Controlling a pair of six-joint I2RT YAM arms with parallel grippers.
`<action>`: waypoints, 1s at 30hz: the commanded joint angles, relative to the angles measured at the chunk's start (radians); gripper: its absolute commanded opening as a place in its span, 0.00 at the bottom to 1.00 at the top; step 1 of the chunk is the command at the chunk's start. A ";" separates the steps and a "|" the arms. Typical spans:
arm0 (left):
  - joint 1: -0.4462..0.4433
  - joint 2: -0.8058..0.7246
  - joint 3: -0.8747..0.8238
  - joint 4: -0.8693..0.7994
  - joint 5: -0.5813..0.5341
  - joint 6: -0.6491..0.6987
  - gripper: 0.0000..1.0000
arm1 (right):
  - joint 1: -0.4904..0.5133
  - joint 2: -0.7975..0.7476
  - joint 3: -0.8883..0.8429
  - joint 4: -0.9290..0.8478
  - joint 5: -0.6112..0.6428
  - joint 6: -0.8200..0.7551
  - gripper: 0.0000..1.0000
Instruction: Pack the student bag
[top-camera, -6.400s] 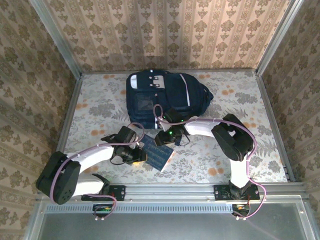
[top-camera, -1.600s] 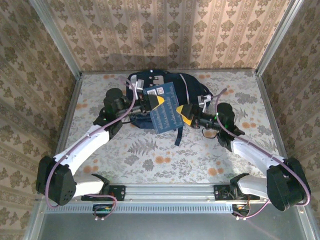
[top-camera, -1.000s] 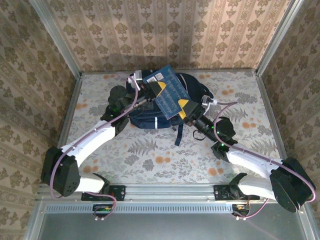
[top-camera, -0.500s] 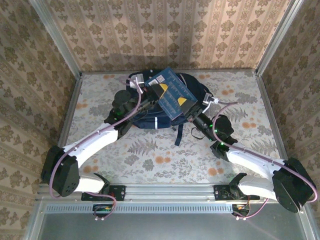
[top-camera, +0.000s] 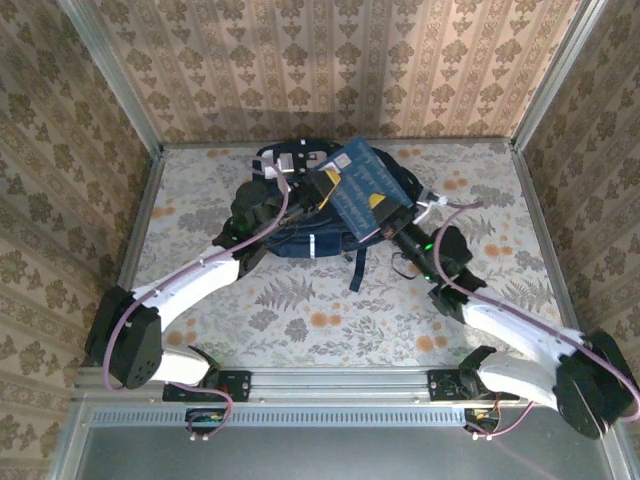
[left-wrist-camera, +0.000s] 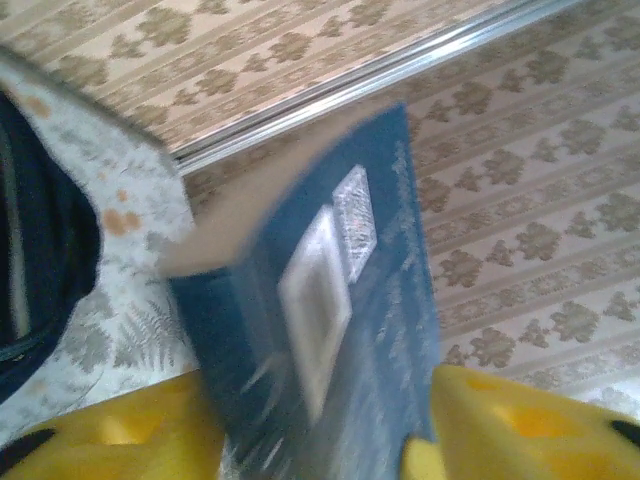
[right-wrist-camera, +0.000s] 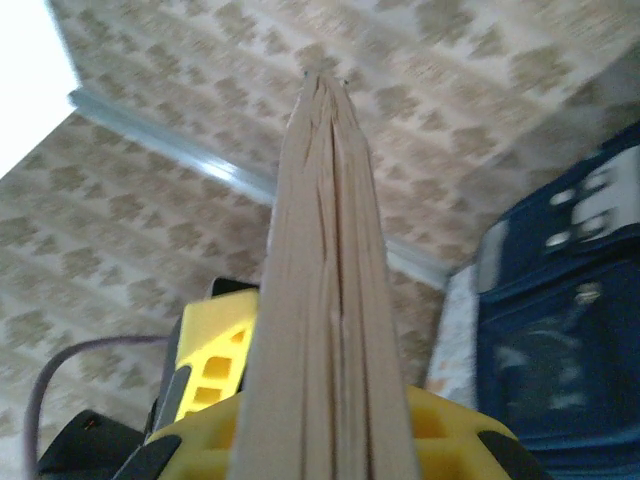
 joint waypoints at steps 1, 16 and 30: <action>0.032 -0.014 0.110 -0.299 0.005 0.239 0.66 | -0.039 -0.198 0.010 -0.369 0.151 -0.139 0.00; 0.018 0.779 1.022 -0.923 0.099 0.560 0.67 | -0.134 -0.641 -0.068 -0.850 0.325 -0.372 0.00; 0.024 0.730 0.630 -0.820 0.156 0.505 0.70 | -0.138 -0.661 -0.077 -0.846 0.316 -0.464 0.00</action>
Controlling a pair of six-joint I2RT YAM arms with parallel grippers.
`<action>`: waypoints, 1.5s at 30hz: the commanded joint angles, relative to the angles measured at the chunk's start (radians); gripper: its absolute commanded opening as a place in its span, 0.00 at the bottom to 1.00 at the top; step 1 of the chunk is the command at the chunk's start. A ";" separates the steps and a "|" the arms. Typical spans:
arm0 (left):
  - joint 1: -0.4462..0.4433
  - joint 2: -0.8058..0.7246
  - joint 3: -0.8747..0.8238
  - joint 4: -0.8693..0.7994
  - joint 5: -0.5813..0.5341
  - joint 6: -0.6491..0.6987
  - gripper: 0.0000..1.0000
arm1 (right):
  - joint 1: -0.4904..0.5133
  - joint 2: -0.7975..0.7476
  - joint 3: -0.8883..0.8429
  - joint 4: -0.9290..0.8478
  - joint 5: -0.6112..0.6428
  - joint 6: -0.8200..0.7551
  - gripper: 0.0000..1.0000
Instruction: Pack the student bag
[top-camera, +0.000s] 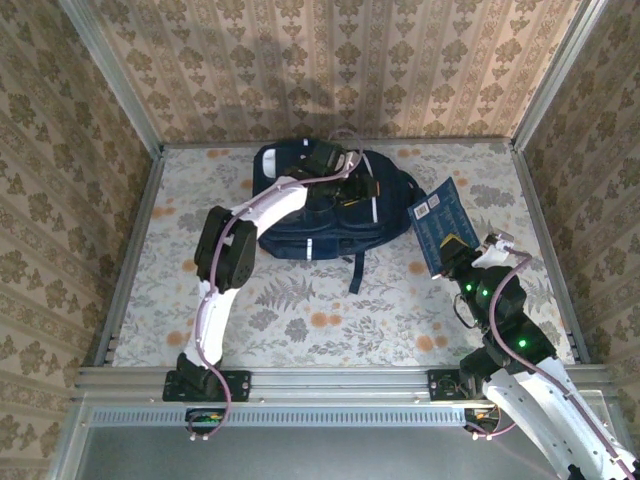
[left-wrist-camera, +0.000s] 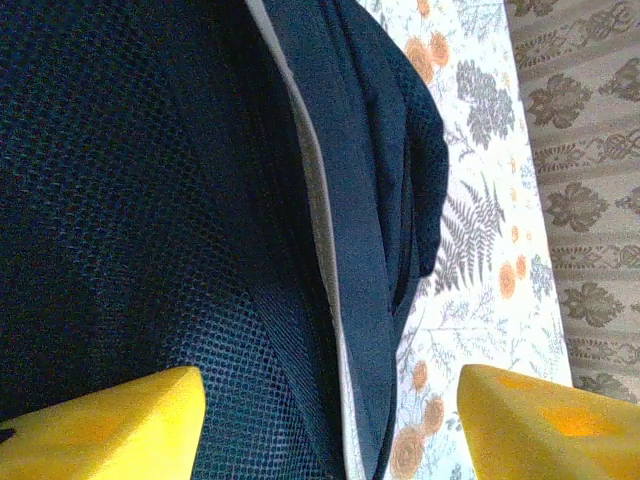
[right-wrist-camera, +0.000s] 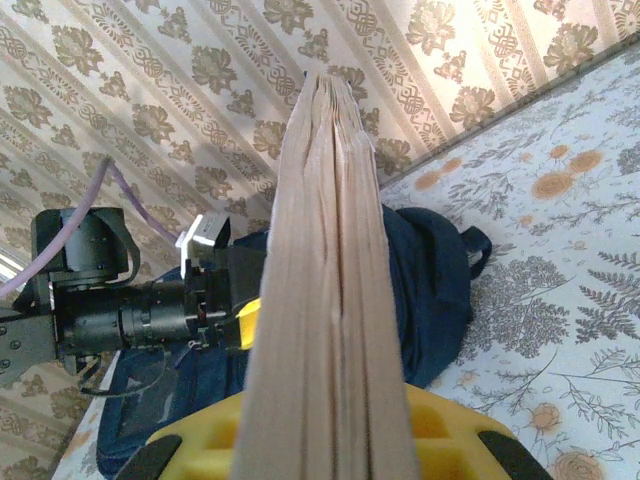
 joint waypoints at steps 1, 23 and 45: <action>0.021 -0.146 -0.344 0.046 0.033 -0.036 0.70 | -0.005 -0.008 -0.008 0.049 0.013 -0.036 0.00; -0.003 -0.346 -0.373 -0.383 0.081 0.378 0.69 | -0.006 0.079 0.027 0.102 -0.226 -0.109 0.05; -0.087 -0.122 -0.146 -0.427 -0.036 0.429 0.28 | -0.007 0.063 -0.023 0.099 -0.229 -0.068 0.04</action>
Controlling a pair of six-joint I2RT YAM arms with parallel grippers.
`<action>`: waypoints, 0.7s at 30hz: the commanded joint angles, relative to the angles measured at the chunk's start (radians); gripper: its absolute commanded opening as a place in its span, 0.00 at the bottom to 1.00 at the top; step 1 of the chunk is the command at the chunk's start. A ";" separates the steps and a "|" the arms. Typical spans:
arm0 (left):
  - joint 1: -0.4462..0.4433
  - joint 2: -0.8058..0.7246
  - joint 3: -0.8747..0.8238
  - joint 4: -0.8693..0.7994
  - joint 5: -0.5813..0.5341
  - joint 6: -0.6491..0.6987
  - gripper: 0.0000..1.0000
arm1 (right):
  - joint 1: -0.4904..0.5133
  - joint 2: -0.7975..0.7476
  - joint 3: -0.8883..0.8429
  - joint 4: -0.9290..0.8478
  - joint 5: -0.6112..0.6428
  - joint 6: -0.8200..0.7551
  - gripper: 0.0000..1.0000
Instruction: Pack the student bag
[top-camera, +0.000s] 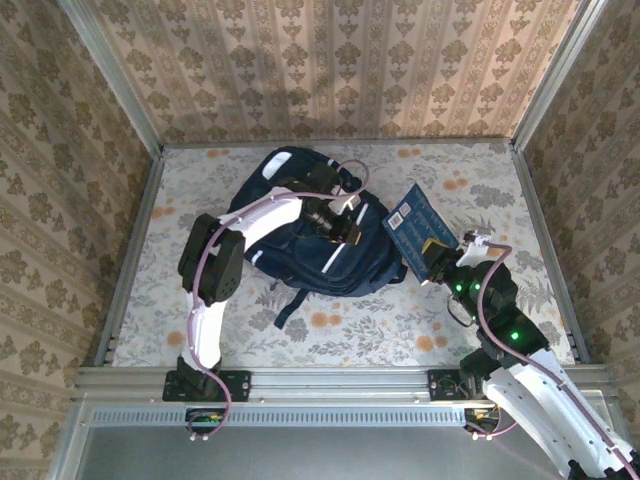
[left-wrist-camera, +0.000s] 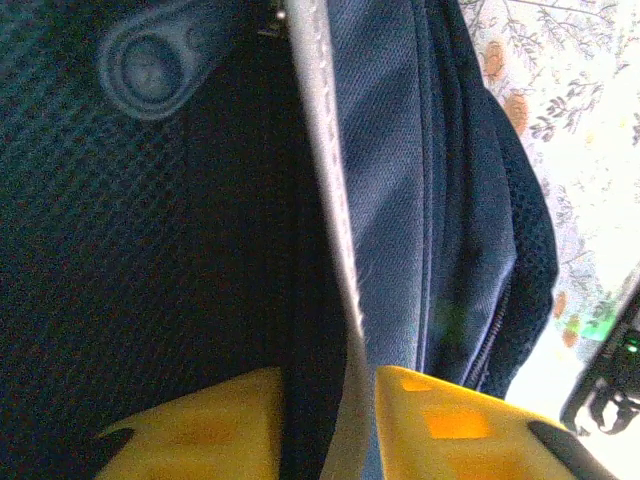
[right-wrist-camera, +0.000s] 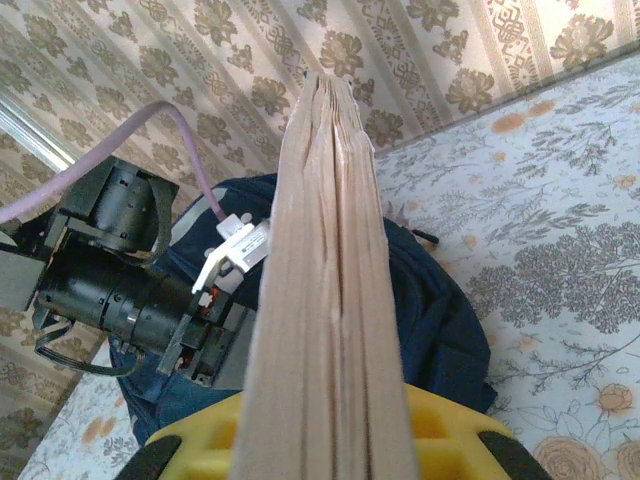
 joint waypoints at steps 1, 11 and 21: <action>-0.046 0.037 0.054 -0.074 -0.102 0.034 0.23 | -0.005 -0.005 -0.003 0.046 -0.013 0.017 0.04; -0.015 -0.112 0.082 -0.142 -0.223 0.078 0.00 | -0.009 -0.038 0.071 -0.088 0.064 -0.020 0.00; 0.137 -0.332 0.195 -0.246 -0.071 0.096 0.00 | -0.009 -0.048 0.086 -0.123 0.095 0.071 0.00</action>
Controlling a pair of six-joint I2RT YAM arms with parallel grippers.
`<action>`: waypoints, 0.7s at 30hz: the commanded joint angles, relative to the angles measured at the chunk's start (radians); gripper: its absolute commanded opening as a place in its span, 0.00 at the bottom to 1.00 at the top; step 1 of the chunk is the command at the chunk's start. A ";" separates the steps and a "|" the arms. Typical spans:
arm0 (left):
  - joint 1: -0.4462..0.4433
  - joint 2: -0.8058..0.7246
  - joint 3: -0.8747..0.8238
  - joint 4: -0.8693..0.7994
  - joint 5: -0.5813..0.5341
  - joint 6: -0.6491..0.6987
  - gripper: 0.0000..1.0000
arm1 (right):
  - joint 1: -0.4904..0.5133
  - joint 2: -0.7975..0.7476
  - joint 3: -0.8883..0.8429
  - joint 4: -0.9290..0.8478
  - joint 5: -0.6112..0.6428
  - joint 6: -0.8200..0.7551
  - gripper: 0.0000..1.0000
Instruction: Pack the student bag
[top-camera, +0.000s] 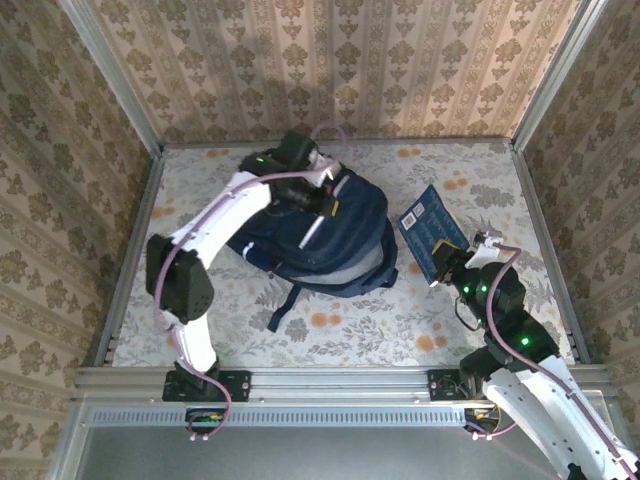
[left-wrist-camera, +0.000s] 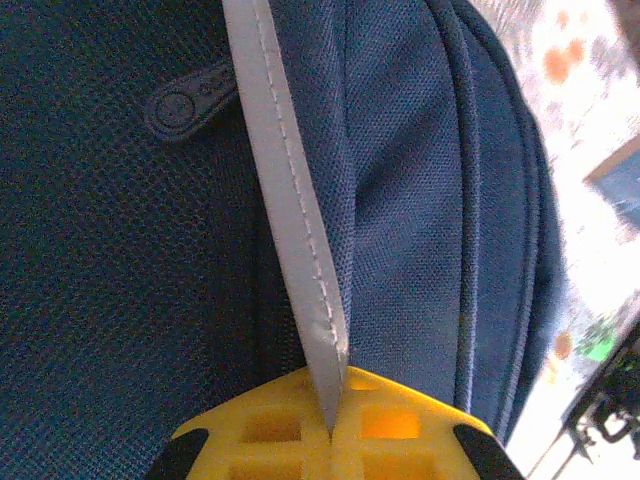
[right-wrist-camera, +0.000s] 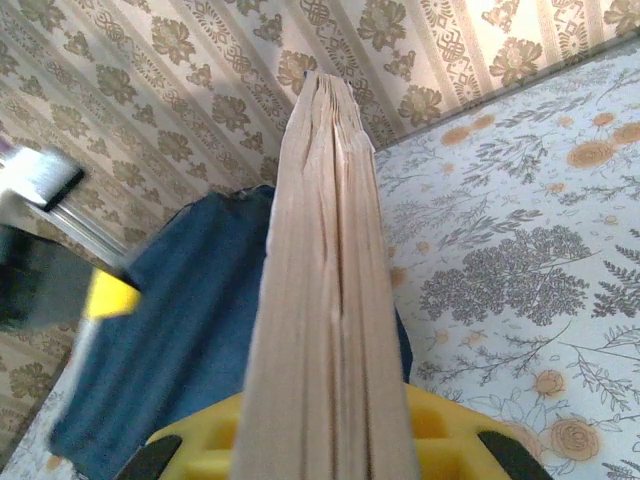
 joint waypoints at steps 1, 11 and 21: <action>0.052 -0.092 0.056 -0.038 0.064 0.036 0.00 | -0.006 -0.004 0.017 0.031 -0.011 0.078 0.00; 0.268 -0.230 -0.060 0.185 0.399 -0.092 0.00 | -0.006 0.143 -0.059 0.311 -0.319 0.395 0.00; 0.297 -0.197 -0.048 0.315 0.584 -0.206 0.00 | 0.097 0.411 -0.006 0.550 -0.432 0.497 0.00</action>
